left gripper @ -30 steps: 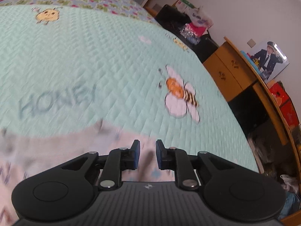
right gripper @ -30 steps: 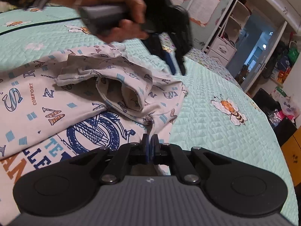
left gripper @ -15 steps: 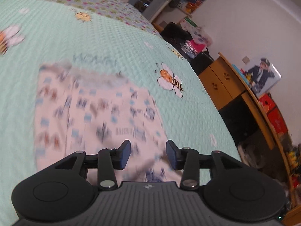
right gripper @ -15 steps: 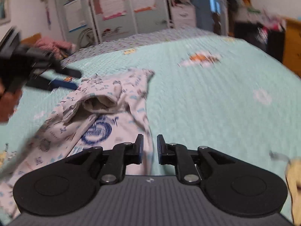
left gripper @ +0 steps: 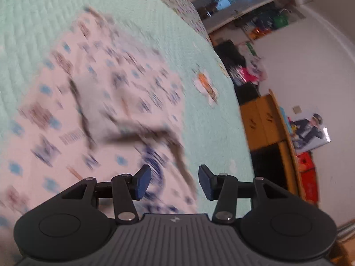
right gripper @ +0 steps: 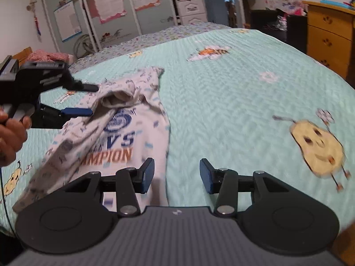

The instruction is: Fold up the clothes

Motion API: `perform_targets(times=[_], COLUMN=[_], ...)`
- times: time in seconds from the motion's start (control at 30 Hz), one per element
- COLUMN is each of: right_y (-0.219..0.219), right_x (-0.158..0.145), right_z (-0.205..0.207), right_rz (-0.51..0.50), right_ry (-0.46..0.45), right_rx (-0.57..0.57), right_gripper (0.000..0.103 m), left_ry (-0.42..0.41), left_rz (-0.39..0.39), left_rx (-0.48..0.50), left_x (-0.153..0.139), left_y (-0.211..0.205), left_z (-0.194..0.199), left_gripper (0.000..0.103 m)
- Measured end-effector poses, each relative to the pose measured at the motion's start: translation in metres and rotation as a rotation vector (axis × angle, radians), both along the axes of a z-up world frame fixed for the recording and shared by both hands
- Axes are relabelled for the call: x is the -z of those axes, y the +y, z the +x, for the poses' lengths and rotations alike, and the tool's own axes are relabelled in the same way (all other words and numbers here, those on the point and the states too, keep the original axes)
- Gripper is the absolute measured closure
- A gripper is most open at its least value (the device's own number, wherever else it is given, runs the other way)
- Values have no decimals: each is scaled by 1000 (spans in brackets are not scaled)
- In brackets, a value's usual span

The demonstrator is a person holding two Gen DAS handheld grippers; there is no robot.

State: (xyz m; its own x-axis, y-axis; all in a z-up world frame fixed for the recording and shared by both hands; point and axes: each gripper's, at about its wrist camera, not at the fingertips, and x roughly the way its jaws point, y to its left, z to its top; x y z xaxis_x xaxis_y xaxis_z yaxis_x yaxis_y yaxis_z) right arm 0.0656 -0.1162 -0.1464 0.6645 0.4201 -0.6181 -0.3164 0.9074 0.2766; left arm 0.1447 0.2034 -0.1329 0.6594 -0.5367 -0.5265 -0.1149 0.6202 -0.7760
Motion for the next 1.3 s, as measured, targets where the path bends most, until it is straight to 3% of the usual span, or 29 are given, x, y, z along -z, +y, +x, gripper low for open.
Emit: perform_targets(times=[0.17,0.3,0.5,0.67,0.73,0.77,0.8,0.97,1.17,1.2,1.27,1.3], right_y=[-10,-16,-24,-20,-21,-23,-25,-40,-54,-57,-60,-60], right_x=[3,9,17,19,19,19,20,27,43,45,50,51], right_z=[-23,-21,-19,-19,-20,-21,-22,-25,-6,-4,-1,-2], right_rz=[13,94,212,210,213,222,234,327,488,517,532,515], right_ry=[46,88,147,135,133,138,144,200,296,315,340,348], right_rx=[13,18,26,7,1,-1,-4,-19,-29,-21,-6,-2], right_gripper=[56,56,56,56,56,56,56,56,56,59,79,99], left_ry=[34,31,109,93,68,61,54,11,19,19,16,15], left_rz=[56,135,276,258,266,276,281,257,207,199,206,212], left_rx=[48,52,11,-46,-42,-38,-34,25,74,79,102,115], left_x=[2,-2,8,18,18,18,18,15,15,14,13,12], left_y=[-35,-51,-69,-69,-69,-68,-66,-60,-58,-57,-56,-56], left_z=[22,52,89,96,99,100,101,102,112,113,117,119], left_gripper=[54,53,52,55,70,91,97,99,99,99,99,99])
